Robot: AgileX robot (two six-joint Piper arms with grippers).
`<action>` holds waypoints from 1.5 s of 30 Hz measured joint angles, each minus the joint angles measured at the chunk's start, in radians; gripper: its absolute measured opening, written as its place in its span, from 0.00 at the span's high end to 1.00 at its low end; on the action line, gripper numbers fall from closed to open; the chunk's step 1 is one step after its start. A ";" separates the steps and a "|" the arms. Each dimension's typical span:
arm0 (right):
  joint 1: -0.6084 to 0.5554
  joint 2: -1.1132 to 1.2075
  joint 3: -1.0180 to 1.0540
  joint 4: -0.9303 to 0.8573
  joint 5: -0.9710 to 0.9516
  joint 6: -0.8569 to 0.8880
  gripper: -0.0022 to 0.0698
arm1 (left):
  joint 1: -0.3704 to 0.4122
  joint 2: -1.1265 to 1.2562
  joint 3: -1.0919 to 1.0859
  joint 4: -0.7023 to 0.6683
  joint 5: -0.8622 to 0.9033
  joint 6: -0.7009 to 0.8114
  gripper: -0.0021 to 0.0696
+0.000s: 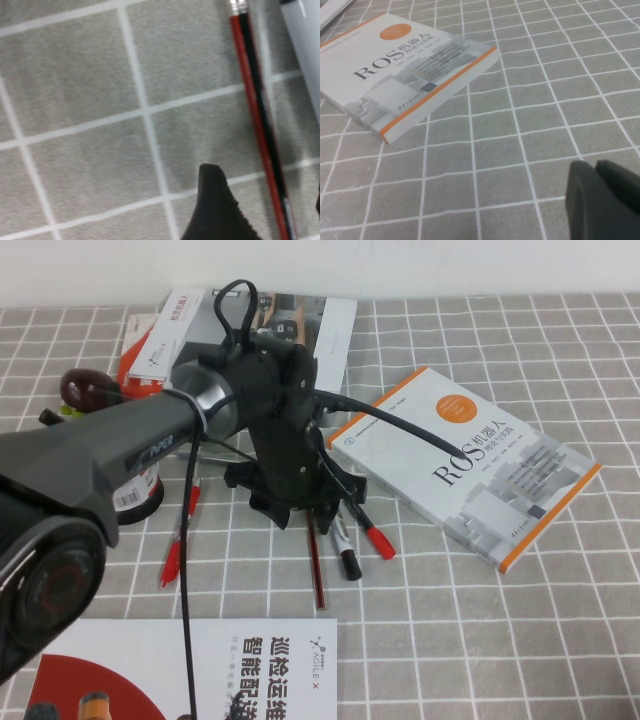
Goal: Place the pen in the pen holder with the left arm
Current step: Pick up the pen on the table
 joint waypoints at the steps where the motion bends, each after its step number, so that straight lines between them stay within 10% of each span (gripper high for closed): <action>1: 0.000 0.000 0.000 0.000 0.000 0.000 0.99 | -0.005 0.000 0.000 0.000 -0.002 0.000 0.46; 25: 0.000 0.000 0.000 0.000 0.000 0.000 0.99 | -0.015 0.023 -0.012 0.005 0.026 0.002 0.51; 36: 0.000 0.000 0.000 0.000 0.000 0.000 0.99 | -0.015 0.027 -0.012 0.051 0.063 0.142 0.92; 45: 0.000 0.000 0.000 0.000 0.000 0.000 0.99 | -0.015 0.027 -0.012 0.056 0.082 0.280 0.94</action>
